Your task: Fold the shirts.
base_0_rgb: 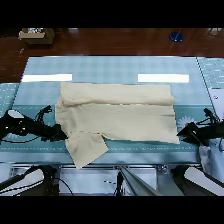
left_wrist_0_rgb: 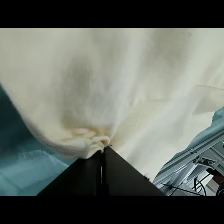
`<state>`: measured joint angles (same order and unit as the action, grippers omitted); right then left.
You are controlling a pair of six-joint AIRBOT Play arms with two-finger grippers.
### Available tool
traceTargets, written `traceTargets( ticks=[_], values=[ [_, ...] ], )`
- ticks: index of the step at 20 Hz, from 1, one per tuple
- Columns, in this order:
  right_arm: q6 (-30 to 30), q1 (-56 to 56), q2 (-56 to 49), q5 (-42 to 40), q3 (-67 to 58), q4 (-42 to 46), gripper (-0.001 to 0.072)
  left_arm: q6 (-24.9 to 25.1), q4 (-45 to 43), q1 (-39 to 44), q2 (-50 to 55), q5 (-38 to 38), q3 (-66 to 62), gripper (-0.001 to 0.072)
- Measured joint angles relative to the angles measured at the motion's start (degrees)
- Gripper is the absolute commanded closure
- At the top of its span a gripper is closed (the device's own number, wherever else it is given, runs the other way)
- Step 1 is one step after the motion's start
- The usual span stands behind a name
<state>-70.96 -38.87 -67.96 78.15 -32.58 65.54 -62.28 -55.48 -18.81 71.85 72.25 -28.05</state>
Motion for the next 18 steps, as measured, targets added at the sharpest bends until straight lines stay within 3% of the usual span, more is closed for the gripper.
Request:
traceTargets(
  ticks=[2,3,5,6,8,12,15,18],
  values=[
    [-1.0,3.1,0.0,-1.6,1.3,-0.9,0.022,0.1,0.0,0.0,0.0,0.0,0.0,0.0681],
    [-1.9,4.8,0.0,-2.2,1.7,-1.6,0.0266,0.2,0.1,-0.1,0.0,0.0,0.0,0.0681],
    [-3.5,8.0,-0.1,-5.0,2.3,-2.3,0.0569,0.2,0.2,-0.1,0.0,0.1,0.0,0.0681],
    [-4.0,9.3,-0.1,-6.5,2.5,-2.3,0.0681,0.2,0.2,-0.1,0.0,0.0,-0.1,0.0681],
    [-4.2,11.3,-0.1,-7.5,2.6,-3.5,0.0684,0.3,0.2,0.0,0.0,0.0,-0.6,0.0682],
    [1.1,12.9,2.7,-4.6,-1.2,-7.5,0.0685,2.1,2.1,-0.1,-0.7,2.3,-5.7,0.0681],
    [1.9,13.5,6.5,-4.8,-6.9,-10.9,0.0686,2.8,8.0,0.0,-1.9,4.2,-13.1,0.0682],
    [0.5,16.5,7.2,-10.0,-12.1,-13.5,0.0686,2.9,14.4,1.7,-1.1,1.9,-20.3,0.0682]
  ],
)
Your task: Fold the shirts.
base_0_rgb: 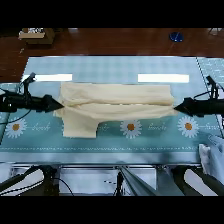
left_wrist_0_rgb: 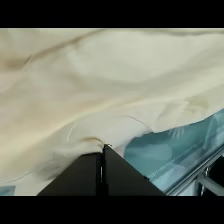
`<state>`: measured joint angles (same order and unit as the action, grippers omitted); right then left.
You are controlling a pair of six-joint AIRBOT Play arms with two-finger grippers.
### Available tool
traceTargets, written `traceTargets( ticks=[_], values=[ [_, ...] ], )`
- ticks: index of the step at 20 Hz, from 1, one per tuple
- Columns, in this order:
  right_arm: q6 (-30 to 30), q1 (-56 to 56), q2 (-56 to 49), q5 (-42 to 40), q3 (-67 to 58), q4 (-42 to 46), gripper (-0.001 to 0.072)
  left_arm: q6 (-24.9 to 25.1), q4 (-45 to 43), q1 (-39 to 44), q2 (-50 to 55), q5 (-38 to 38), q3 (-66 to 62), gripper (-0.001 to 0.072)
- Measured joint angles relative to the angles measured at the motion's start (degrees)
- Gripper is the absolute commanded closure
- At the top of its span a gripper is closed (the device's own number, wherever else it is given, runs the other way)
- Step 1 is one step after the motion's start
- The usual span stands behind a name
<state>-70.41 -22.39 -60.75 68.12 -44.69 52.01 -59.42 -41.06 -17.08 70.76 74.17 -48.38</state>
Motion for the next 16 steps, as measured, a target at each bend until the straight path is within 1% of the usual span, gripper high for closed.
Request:
traceTargets(
  ticks=[3,6,11,16],
  values=[
    [-2.8,3.5,-3.5,-9.4,-3.9,-1.4,0.0686,-1.2,2.9,2.2,3.8,-3.1,-7.2,0.0682],
    [-4.5,5.9,-10.3,-16.8,-8.6,-3.7,0.0686,-3.1,4.2,3.0,10.0,-5.8,-14.8,0.0682],
    [-5.2,8.6,-21.9,-24.3,-17.2,-7.2,0.0686,-6.2,4.8,3.9,22.9,-6.3,-29.7,0.0681],
    [-5.3,10.5,-29.9,-28.2,-22.4,-8.2,0.0685,-7.7,5.4,5.5,33.4,-6.4,-41.2,0.0681]
  ],
)
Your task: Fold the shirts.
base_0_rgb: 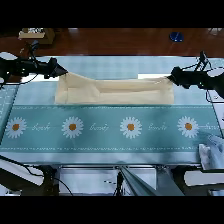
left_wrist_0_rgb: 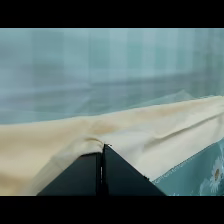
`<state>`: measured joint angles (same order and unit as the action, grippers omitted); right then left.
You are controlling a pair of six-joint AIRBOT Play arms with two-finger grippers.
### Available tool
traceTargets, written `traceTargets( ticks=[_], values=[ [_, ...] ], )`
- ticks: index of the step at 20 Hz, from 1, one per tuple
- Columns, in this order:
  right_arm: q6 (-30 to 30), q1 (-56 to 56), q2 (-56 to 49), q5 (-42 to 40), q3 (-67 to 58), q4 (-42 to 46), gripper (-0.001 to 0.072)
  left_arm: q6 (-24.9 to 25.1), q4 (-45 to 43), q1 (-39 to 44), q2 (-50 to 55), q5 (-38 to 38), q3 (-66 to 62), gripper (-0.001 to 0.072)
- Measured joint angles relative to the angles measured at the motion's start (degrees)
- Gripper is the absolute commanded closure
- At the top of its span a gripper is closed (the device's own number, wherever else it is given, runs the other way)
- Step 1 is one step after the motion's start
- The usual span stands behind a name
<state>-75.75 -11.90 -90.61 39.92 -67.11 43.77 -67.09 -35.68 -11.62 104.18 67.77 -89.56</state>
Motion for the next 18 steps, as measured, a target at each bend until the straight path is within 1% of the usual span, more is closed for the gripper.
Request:
traceTargets(
  ticks=[2,5,6,7,8,10,11,14,16,18],
  values=[
    [0.0,0.5,-1.9,-0.5,-0.7,0.6,0.0685,-0.4,-0.3,0.2,3.3,0.7,-1.8,0.0681],
    [-0.1,0.8,-3.3,-0.7,-1.1,2.6,0.0684,-0.6,-1.3,-0.3,6.7,3.5,-3.1,0.068],
    [-0.1,0.8,-3.5,-0.3,-1.2,3.7,0.0684,-0.6,-1.9,-0.7,7.3,4.5,-3.3,0.0636],
    [-0.1,0.9,-3.7,0.3,-1.3,4.7,0.0683,-0.6,-2.6,-1.3,7.7,5.9,-3.5,0.0472],
    [-0.1,0.9,-3.8,1.0,-1.3,5.9,0.0638,-0.7,-3.0,-2.0,8.0,7.3,-3.6,0.0412],
    [0.0,0.9,-3.9,2.8,-1.4,7.6,0.0336,-0.8,-3.6,-3.8,8.2,10.5,-3.8,0.041],
    [0.0,0.8,-3.9,3.8,-1.4,8.7,0.0277,-0.8,-3.8,-4.7,8.1,12.2,-3.8,0.041],
    [0.0,0.0,-2.0,5.6,-1.4,11.8,0.0271,-1.3,-4.2,-7.7,6.6,17.2,-3.9,0.0432],
    [-1.2,-1.6,0.3,6.2,-1.4,14.2,0.0173,-2.0,-4.2,-9.2,5.1,19.2,-3.9,0.0437],
    [-3.1,-4.6,2.1,8.1,-1.4,16.5,0.0172,-2.4,-4.3,-9.9,3.9,20.1,-3.9,0.0438]
  ],
)
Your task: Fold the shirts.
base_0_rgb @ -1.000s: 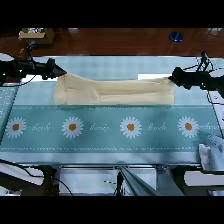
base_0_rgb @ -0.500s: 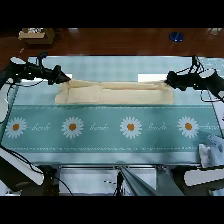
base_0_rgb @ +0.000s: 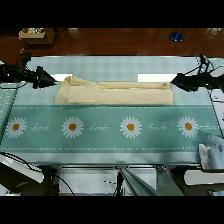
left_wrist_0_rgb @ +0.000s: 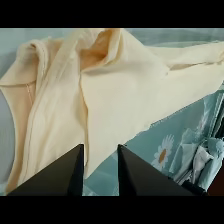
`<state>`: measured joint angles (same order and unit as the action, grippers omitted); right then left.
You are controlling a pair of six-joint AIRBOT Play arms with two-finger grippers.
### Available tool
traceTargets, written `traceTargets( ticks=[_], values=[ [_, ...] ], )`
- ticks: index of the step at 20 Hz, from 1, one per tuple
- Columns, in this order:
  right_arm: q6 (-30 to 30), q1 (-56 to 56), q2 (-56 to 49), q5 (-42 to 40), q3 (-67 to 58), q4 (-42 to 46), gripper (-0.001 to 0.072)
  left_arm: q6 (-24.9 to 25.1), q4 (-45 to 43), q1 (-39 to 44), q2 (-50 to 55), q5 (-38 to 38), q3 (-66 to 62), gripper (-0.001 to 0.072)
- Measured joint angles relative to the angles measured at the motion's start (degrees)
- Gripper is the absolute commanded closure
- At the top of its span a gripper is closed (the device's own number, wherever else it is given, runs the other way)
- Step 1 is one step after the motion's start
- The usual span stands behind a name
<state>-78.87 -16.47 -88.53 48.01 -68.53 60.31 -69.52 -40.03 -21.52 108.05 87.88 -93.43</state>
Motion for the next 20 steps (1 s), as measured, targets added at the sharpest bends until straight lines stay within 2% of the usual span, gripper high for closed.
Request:
traceTargets(
  ticks=[5,10,12,13,14,15,16,20],
  values=[
    [-0.5,-8.2,-1.4,11.4,0.0,-2.0,0.0158,-0.5,0.0,0.7,-1.6,1.0,0.0,0.0438],
    [3.0,-8.3,-8.3,16.2,0.1,-15.1,0.0157,-0.3,0.0,3.4,-1.8,1.1,0.0,0.0438],
    [3.8,-6.0,-11.1,15.8,0.0,-20.7,0.0192,-0.1,0.0,4.5,-1.8,1.0,0.0,0.044],
    [4.1,-4.8,-12.3,15.3,0.0,-23.2,0.0362,-0.1,0.0,4.9,-1.8,0.8,0.0,0.0449],
    [4.6,-3.5,-13.2,14.2,0.1,-24.4,0.0591,-0.1,0.0,5.4,-1.8,0.6,0.0,0.0547],
    [5.4,-2.5,-13.7,13.2,0.1,-25.4,0.0665,-0.1,0.0,5.8,-1.8,0.6,0.0,0.0653],
    [6.3,-1.8,-13.8,12.4,0.1,-26.8,0.0683,-0.1,0.0,6.1,-1.8,0.6,0.0,0.068],
    [9.1,-0.7,-9.7,11.6,0.1,-30.6,0.0684,0.5,3.8,7.8,-1.9,0.3,0.0,0.0681]
  ],
)
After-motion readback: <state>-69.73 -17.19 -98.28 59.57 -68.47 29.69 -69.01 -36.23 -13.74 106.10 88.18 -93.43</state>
